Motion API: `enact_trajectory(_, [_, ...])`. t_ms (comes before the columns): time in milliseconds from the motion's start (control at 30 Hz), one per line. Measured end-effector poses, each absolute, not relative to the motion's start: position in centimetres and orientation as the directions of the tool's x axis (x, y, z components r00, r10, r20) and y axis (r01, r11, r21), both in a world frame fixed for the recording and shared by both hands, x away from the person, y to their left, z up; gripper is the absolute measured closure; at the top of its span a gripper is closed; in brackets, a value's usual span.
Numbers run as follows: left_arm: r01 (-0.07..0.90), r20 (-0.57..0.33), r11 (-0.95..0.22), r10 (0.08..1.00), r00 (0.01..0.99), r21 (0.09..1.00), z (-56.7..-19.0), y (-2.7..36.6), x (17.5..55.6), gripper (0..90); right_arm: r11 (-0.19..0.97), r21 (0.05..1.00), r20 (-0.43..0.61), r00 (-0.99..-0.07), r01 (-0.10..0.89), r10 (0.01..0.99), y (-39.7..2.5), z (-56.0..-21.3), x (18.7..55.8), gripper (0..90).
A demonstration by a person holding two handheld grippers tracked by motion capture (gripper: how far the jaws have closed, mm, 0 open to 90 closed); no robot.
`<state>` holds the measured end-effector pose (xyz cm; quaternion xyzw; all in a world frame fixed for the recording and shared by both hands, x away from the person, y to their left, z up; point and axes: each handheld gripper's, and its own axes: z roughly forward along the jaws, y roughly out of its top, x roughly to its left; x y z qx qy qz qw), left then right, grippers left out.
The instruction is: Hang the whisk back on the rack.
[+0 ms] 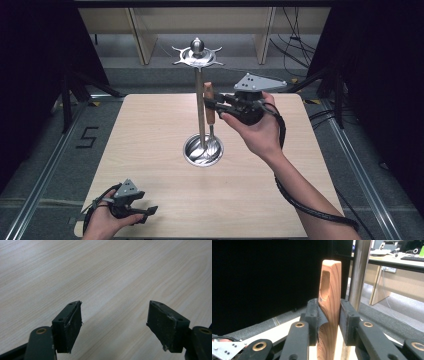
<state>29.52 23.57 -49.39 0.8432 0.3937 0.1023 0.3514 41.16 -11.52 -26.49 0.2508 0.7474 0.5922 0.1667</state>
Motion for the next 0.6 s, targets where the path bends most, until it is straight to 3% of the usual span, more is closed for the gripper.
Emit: enact_trajectory(600, [0.593, -0.106, -0.441, 0.736, 0.668, 0.674, -49.4, 23.5, 29.6, 26.9, 0.158, 0.973, 0.054, -0.829, 0.17, 0.557, -10.9, -25.5, 41.2, 72.3])
